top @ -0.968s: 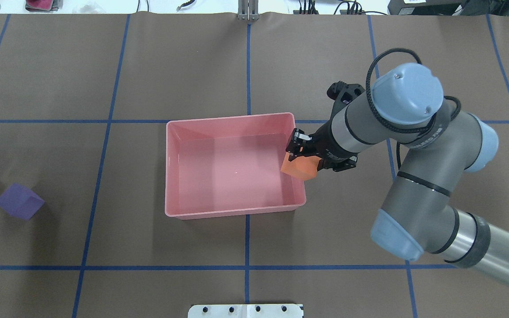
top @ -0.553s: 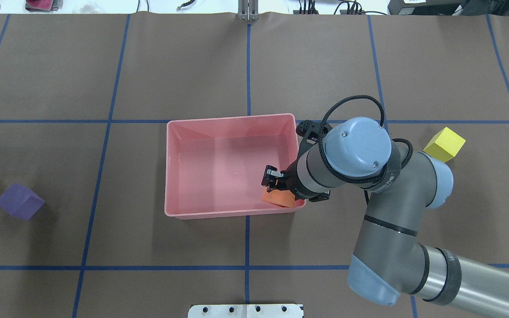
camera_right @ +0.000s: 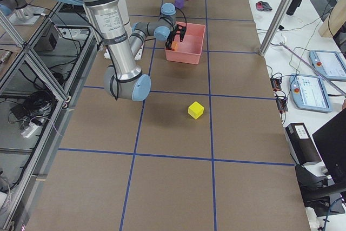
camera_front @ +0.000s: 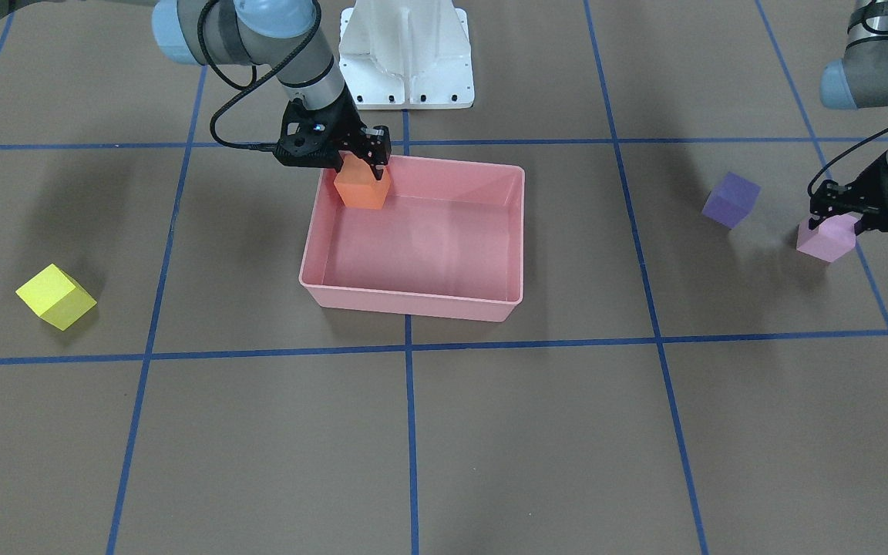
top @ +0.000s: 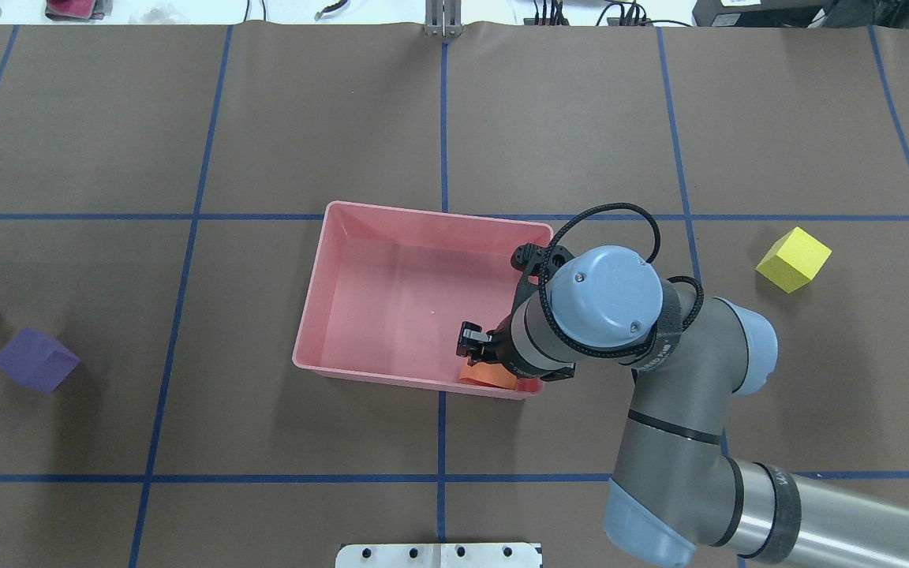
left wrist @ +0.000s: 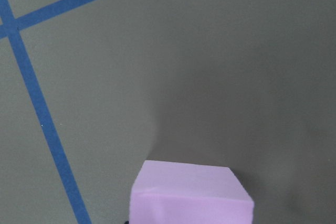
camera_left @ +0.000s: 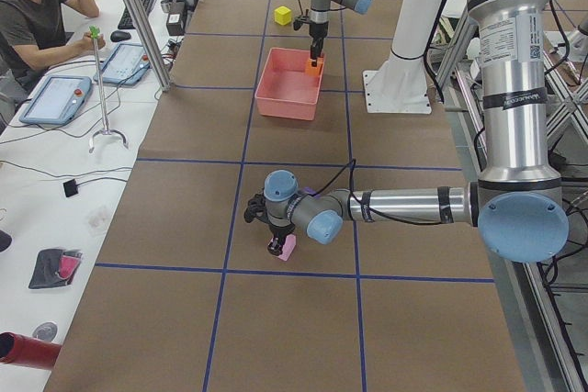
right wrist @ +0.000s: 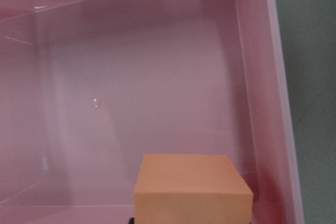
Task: Place blocks into pink bin with both arms
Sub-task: 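Carry the orange cube with the right gripper into the pink bin, then release and withdraw the right gripper while the left grasps the pink cube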
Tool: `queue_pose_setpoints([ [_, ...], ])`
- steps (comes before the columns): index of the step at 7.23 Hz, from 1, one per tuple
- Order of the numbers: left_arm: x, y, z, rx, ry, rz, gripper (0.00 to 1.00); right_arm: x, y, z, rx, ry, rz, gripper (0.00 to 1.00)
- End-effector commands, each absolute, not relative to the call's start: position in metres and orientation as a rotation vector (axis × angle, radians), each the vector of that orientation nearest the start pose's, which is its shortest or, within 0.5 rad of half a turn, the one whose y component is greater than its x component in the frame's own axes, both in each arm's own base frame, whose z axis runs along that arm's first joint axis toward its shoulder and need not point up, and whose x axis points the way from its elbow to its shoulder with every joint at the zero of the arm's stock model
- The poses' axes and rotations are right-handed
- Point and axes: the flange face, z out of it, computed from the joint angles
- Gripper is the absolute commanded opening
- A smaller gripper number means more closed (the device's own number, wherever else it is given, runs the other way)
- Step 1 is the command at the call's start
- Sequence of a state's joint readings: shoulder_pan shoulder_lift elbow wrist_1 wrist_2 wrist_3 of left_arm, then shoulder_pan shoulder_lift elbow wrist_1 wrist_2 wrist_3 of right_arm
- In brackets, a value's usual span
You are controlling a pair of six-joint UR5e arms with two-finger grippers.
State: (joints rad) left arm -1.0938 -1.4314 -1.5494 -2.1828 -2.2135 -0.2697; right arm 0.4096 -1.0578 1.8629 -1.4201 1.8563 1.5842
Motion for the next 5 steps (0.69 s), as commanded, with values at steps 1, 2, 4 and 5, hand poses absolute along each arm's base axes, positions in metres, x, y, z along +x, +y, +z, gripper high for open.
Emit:
queue_pose_setpoints([
  [1, 0.145, -0.440, 0.671, 0.179, 0.754, 0.341, 0.00, -0.519, -0.355, 0.211, -0.037, -1.002, 0.273, 1.00],
  [2, 0.146, -0.443, 0.667, 0.180, 0.758, 0.331, 0.00, -0.512, -0.365, 0.195, -0.039, -1.014, 0.283, 1.00],
  [4, 0.153, -0.448, 0.653, 0.169, 0.806, 0.325, 0.00, -0.475, -0.379, 0.156, -0.064, -1.028, 0.302, 1.00],
  [5, 0.163, -0.458, 0.612, 0.165, 0.888, 0.269, 0.00, -0.426, -0.398, 0.149, -0.088, -1.020, 0.339, 1.00],
])
